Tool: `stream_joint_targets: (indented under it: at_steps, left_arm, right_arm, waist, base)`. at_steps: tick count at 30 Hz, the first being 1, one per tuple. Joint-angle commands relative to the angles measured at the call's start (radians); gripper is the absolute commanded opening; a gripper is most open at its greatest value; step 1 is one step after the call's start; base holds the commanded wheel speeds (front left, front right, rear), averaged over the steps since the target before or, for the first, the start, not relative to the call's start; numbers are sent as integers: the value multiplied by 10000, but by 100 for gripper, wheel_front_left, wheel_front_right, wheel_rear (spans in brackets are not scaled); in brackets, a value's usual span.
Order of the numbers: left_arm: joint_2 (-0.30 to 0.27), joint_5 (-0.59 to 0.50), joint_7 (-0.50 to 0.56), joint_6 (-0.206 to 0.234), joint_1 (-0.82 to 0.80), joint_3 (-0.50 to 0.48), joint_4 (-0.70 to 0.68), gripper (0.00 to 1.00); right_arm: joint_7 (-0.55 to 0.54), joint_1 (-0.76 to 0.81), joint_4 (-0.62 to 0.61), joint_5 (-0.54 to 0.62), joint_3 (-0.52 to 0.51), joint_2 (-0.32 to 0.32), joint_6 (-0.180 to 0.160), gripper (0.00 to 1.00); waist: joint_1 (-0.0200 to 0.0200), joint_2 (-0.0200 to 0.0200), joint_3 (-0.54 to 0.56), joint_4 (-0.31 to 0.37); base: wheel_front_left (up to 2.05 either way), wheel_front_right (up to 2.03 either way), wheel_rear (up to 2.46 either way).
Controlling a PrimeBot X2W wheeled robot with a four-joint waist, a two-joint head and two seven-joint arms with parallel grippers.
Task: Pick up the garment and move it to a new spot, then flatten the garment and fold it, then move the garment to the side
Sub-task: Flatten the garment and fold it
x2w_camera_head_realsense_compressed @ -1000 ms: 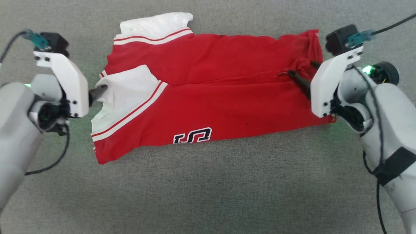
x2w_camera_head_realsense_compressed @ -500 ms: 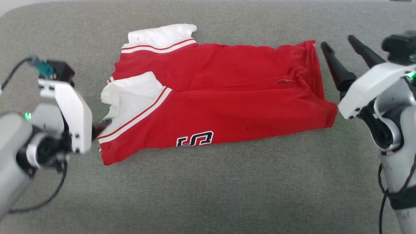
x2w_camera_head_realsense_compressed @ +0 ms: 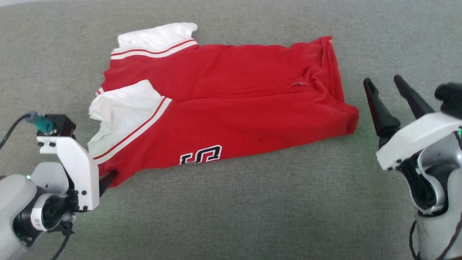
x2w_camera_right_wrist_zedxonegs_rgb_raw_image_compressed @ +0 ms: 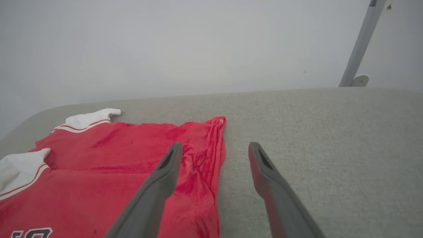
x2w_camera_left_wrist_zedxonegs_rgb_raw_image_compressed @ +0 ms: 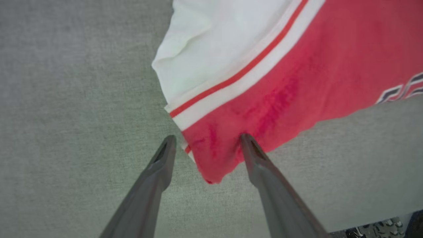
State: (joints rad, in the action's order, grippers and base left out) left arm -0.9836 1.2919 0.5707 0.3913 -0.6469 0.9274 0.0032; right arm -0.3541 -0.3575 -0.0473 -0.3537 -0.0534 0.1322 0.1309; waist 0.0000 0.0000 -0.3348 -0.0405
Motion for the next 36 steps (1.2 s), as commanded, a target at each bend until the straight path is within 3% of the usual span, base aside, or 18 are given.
stream_joint_targets:
  at_steps: [1, 8, 9, 10, 11, 22, 33, 34, 35, 36]
  left_arm:
    - [124, -37, -181, -117, 162, -17, 358, 100]
    - [945, -7, -731, -872, 229, 86, 2132, 100]
    - [1094, 45, -702, -1041, 244, 152, 2386, 80]
    - [1223, 92, -691, -1184, 254, 192, 2628, 30]
    - [1351, 125, -654, -1297, 248, 219, 2855, 0]
    - [2257, -103, -457, -2142, -347, 500, 3927, 0]
    - [2882, -62, -606, -2567, -678, 484, 4411, 0]
    - [2910, -53, -609, -2614, -692, 485, 4444, 0]
    - [2952, -56, -627, -2646, -714, 479, 4476, 0]
    - [2983, -55, -652, -2652, -728, 473, 4513, 0]
  right_arm:
    - [-127, 231, -146, -11, -83, -97, -4, 100]
    - [-954, 847, -282, -153, 76, -7, -4, 100]
    - [-1134, 922, -231, -178, 85, 25, -4, 100]
    - [-1352, 990, -169, -219, 138, 55, -4, 100]
    - [-1563, 1024, -123, -252, 229, 125, -4, 100]
    - [-3575, 174, 820, -350, 824, 614, -4, 100]
    - [-5291, -1446, 3695, -5, 1769, 580, -4, 100]
    - [-5439, -1531, 3906, -88, 2009, 596, -1, 58]
    - [-5575, -1583, 4087, -197, 2275, 644, 1, 0]
    - [-5654, -1620, 4204, -283, 2424, 702, 1, 0]
  waist:
    - [0, 0, -63, 146]
    - [0, 0, -107, 333]
    - [0, 0, -105, 345]
    - [0, 0, -102, 349]
    - [0, 0, -98, 340]
    - [0, 0, -233, -196]
    - [0, 0, -473, -678]
    - [0, 0, -490, -703]
    - [0, 0, -505, -733]
    - [0, 0, -506, -750]
  base:
    - [0, 0, 0]
    - [0, 0, 0]
    - [0, 0, 0]
    - [0, 0, 0]
    - [0, 0, 0]
    - [0, 0, 0]
    - [0, 0, 0]
    - [0, 0, 0]
    - [0, 0, 0]
    - [0, 0, 0]
